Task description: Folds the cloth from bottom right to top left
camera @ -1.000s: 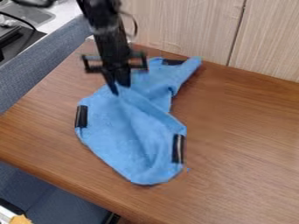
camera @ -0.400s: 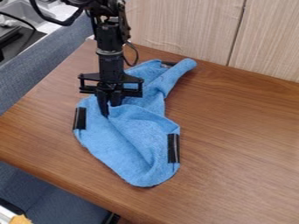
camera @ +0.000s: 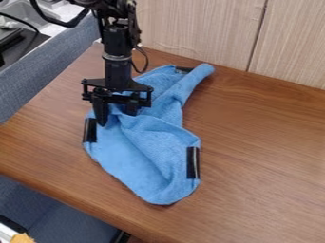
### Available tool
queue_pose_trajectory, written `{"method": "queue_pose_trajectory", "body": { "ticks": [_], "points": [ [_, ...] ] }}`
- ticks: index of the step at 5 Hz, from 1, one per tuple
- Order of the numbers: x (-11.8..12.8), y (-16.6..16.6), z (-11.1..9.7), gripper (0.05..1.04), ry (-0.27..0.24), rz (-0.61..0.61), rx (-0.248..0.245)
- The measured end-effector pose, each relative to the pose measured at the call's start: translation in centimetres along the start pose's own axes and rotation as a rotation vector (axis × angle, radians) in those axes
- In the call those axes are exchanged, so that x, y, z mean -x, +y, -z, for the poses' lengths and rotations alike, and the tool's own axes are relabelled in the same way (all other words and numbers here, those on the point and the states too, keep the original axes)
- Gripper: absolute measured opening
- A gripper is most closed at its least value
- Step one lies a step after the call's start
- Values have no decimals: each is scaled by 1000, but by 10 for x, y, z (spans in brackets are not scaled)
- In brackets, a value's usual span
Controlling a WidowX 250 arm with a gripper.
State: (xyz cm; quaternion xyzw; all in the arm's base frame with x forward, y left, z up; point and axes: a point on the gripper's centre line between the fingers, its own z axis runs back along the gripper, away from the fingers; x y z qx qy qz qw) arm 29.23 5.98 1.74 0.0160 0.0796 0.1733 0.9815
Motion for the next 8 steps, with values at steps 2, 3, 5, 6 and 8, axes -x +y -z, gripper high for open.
{"method": "queue_pose_trajectory", "body": {
  "ticks": [2, 3, 5, 6, 8],
  "points": [
    [8, -16, -25, 1003, -68, 60, -43],
    [11, -23, -43, 999, -107, 86, -46],
    [20, -28, -104, 999, -261, 108, -22],
    [24, -30, -116, 999, -296, 113, -14],
    [25, -32, -118, 999, -306, 130, -28]
  ]
}}
